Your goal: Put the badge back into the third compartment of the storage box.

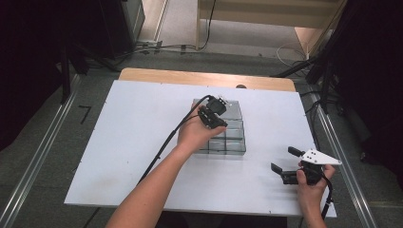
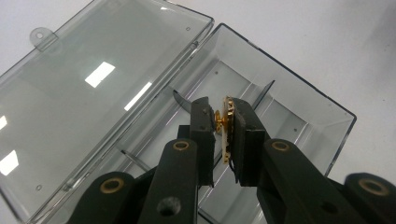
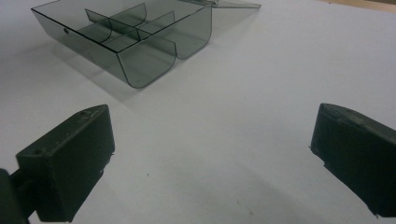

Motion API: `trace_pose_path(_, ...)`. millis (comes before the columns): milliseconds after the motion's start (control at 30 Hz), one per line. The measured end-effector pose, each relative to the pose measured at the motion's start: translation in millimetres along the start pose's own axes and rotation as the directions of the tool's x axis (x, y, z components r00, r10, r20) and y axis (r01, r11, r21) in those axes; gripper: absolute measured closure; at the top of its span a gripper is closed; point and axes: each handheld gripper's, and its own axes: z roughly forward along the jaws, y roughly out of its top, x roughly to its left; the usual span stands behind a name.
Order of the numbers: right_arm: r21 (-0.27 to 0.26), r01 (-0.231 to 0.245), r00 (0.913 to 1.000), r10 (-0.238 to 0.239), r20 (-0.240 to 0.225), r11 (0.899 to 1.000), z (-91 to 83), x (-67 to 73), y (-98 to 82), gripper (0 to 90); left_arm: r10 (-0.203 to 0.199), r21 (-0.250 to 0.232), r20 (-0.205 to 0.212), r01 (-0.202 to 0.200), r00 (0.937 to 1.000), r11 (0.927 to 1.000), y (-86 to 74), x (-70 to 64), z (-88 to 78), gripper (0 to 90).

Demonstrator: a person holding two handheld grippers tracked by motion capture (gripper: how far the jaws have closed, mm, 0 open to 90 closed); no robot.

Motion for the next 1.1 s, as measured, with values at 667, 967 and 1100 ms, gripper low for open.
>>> trace_pose_path(667,0.006,0.001,1.0000,-0.001,-0.003,1.000,0.6,0.3,0.2,0.0,-0.056,-0.006,0.048,0.056,0.9973,0.9984,4.3,-3.6,33.0,81.0)
trace_pose_path(967,0.006,0.000,1.0000,0.000,-0.005,1.000,0.5,0.1,0.1,0.0,-0.132,-0.090,0.093,0.140,0.9869,0.9860,0.3,2.3,32.6,50.1)
trace_pose_path(1100,0.007,0.002,1.0000,-0.002,-0.007,1.000,0.8,0.4,0.2,0.0,-0.155,-0.148,0.112,0.171,0.9815,0.9740,-10.2,9.5,22.7,31.1)
